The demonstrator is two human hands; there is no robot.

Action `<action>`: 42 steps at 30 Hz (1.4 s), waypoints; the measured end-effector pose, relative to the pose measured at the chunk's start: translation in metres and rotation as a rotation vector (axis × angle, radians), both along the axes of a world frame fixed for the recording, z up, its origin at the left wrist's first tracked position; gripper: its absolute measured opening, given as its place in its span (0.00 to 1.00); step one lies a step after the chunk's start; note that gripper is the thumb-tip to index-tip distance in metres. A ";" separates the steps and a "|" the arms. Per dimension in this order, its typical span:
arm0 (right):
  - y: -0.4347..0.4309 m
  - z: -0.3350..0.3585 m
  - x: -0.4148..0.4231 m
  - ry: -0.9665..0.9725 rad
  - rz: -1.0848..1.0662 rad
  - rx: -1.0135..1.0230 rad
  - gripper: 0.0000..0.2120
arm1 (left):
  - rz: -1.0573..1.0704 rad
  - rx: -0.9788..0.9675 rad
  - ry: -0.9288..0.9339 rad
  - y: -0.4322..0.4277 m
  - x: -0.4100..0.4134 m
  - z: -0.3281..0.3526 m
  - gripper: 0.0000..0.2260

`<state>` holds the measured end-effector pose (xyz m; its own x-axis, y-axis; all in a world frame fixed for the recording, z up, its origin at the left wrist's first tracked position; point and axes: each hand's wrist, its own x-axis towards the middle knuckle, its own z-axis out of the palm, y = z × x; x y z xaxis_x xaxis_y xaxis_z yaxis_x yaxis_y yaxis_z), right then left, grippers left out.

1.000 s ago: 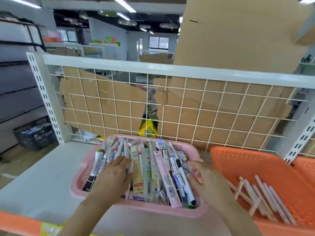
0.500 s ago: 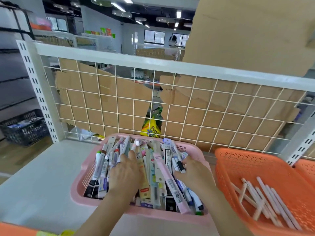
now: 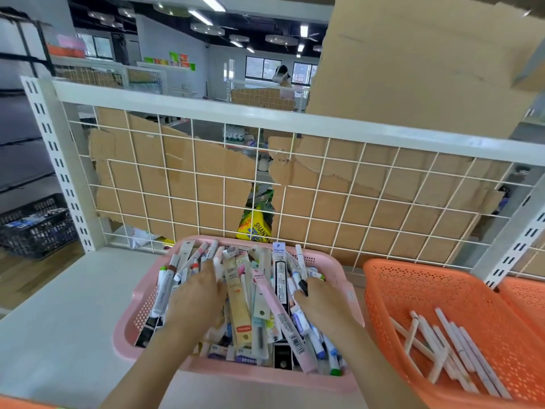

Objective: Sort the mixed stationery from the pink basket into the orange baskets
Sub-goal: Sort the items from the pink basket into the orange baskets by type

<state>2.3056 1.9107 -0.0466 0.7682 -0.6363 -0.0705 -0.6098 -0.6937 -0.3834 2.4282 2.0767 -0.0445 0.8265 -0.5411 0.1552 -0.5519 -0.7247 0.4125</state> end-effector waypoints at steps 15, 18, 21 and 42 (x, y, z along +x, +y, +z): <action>-0.005 0.010 -0.009 -0.123 -0.034 -0.140 0.11 | 0.028 -0.224 0.065 0.034 0.009 0.018 0.03; -0.006 0.019 -0.014 -0.255 -0.060 -0.186 0.07 | -0.004 -0.366 0.092 0.044 0.013 0.018 0.08; -0.008 0.028 -0.022 -0.364 -0.089 -0.183 0.09 | -0.042 -0.476 0.102 0.048 0.014 0.019 0.09; -0.099 0.041 -0.213 -0.589 -0.558 -0.122 0.16 | -0.562 -0.562 0.387 -0.127 -0.119 0.039 0.11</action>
